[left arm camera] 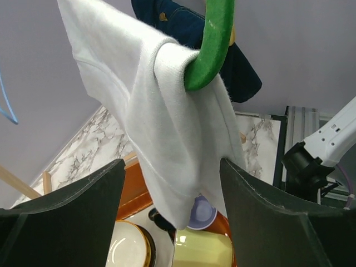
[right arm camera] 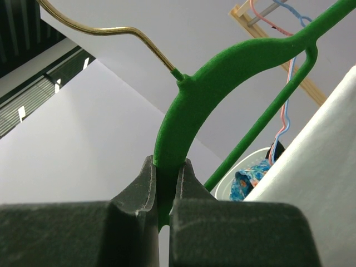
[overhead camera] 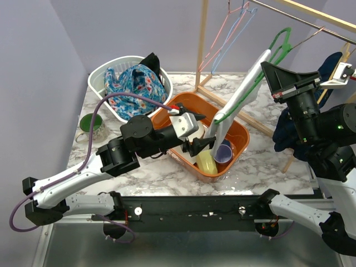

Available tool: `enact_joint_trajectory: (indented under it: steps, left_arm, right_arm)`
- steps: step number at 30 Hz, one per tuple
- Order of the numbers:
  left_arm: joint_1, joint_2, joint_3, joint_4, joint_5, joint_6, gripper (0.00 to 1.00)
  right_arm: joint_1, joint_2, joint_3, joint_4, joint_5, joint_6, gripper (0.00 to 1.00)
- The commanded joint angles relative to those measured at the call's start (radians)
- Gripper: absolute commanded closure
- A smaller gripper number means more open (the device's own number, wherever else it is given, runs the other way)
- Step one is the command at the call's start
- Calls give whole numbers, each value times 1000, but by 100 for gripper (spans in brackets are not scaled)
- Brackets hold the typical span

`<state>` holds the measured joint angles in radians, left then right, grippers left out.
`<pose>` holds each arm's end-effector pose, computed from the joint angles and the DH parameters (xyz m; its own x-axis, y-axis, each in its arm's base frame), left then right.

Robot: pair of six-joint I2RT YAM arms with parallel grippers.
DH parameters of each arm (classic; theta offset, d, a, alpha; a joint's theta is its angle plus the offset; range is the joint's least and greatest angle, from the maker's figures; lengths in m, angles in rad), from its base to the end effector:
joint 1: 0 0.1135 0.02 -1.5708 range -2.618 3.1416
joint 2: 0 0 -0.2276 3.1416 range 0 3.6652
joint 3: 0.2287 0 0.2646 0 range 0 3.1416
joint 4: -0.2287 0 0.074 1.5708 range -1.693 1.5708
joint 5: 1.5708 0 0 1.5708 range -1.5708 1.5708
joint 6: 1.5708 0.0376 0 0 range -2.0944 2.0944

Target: Remove the skirt from the hanger

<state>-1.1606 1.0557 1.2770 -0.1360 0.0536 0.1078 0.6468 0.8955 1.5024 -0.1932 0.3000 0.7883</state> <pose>0.1008 -0.2367 0.4362 0.1346 -0.0401 -0.9901 0.9279 0.3556 0.1117 0.1311 0.0850 0.5316 -0.0290 0.8271 -0.5613 -0.4812 0.4807 0.7331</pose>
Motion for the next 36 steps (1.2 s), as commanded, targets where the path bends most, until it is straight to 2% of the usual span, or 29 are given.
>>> enact_joint_trajectory:
  steps: [1, 9, 20, 21, 23, 24, 26, 27, 36]
  left_arm:
    - [-2, 24, 12, 27, -46, 16, 21]
    - [-2, 43, 1, 87, -83, 33, 30]
    - [-2, 84, -8, 194, -66, 27, 30]
    - [-4, 84, -10, 196, -69, 29, 32]
    - [-2, 84, -11, 194, -70, 33, 54]
    - [-2, 84, -13, 191, -74, 36, 74]
    - [-2, 86, -5, 176, -124, 38, 93]
    - [-2, 87, 1, 167, -156, 39, 100]
    - [1, 37, -67, 161, -579, 101, 100]
  right_arm:
    - [1, -18, 32, 72, 18, 9, 99]
    - [1, -26, 9, 87, 11, 25, 99]
    - [1, -40, -59, 109, 5, 60, 99]
    - [2, -41, -64, 110, 5, 61, 99]
    - [1, -47, -74, 116, 5, 62, 99]
    - [1, -50, -76, 115, 7, 62, 99]
    - [1, -50, -74, 112, 10, 54, 99]
    - [1, -53, -71, 109, 11, 49, 99]
    - [1, -99, -12, 92, 27, 3, 99]
